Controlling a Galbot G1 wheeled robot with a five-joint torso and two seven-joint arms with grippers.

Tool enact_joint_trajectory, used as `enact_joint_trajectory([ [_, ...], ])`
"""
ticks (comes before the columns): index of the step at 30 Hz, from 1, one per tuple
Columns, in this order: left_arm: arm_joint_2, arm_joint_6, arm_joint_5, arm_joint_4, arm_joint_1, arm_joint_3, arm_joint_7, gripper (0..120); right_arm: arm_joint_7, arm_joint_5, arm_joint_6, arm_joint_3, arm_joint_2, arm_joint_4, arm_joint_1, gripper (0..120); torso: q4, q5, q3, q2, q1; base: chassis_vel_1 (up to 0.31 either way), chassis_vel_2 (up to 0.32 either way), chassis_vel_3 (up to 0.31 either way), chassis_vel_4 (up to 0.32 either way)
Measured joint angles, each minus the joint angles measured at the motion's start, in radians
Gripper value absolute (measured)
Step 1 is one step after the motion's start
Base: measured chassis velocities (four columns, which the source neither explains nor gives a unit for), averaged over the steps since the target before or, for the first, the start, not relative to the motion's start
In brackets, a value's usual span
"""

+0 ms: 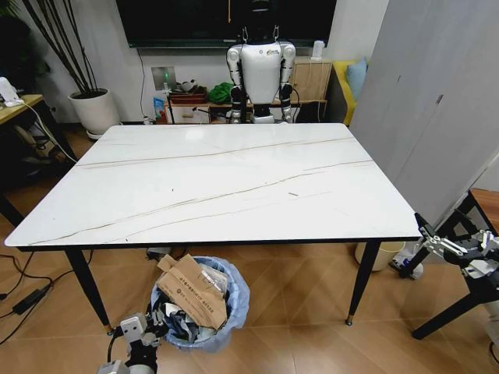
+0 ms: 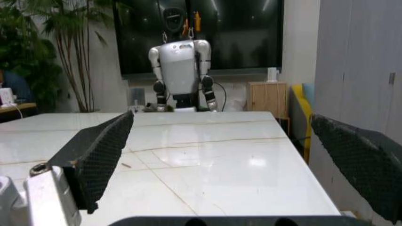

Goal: Pick up the trash bin and place the trash from the table into it.

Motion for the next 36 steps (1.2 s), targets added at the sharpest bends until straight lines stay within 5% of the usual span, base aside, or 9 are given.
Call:
enact_joint_trajectory([
  [36, -0.007, 0.005, 0.012, -0.002, 0.004, 0.000, 0.003, 0, 0.000, 0.000, 0.000, 0.000, 0.000, 0.000, 0.000, 100, 0.0001, 0.0000, -0.101, -0.177, -0.077, 0.000, 0.000, 0.000, 0.000],
])
